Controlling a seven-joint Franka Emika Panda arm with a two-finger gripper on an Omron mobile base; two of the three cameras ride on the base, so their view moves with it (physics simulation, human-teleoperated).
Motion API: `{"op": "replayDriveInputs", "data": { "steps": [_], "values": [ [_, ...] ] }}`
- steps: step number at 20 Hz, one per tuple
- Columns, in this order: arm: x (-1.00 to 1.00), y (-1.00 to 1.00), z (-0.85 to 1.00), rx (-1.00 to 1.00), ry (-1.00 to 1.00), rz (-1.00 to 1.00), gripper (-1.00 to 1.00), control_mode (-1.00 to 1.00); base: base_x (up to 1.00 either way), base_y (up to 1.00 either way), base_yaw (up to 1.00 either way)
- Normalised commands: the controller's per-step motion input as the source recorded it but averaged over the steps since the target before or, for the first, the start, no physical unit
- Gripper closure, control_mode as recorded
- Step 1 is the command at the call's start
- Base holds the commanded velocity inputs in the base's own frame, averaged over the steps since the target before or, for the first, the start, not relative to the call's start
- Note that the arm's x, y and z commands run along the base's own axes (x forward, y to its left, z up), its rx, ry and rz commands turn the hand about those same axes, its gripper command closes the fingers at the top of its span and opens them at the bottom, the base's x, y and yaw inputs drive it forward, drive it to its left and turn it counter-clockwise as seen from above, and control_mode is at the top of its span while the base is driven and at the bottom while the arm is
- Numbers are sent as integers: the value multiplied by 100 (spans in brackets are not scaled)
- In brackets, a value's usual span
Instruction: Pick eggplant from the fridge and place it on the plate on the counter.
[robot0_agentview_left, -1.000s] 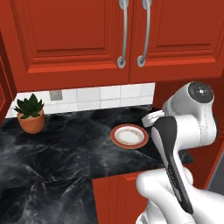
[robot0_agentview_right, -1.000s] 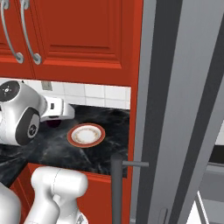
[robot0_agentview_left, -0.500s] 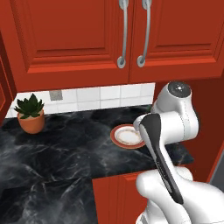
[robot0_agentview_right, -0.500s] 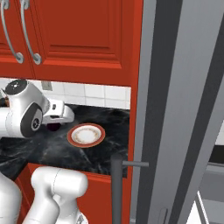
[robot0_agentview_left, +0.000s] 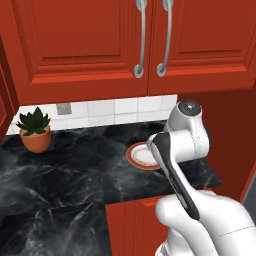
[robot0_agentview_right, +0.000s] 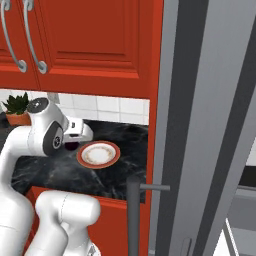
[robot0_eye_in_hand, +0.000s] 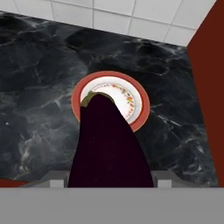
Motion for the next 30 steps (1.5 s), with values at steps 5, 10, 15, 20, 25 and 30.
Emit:
{"op": "replayDriveInputs", "data": {
  "steps": [5,10,15,20,25,30],
  "values": [
    [42,-4,-35,0,7,0,100,-100,0,0,0],
    [38,-5,-38,0,7,0,100,-100,0,0,0],
    [39,-2,-40,0,7,0,100,-100,0,0,0],
    [39,-1,-36,0,6,0,100,-100,0,0,0],
    [37,0,-30,0,6,0,100,-100,0,0,0],
    [36,0,-28,0,6,0,100,-100,0,0,0]
  ]
}}
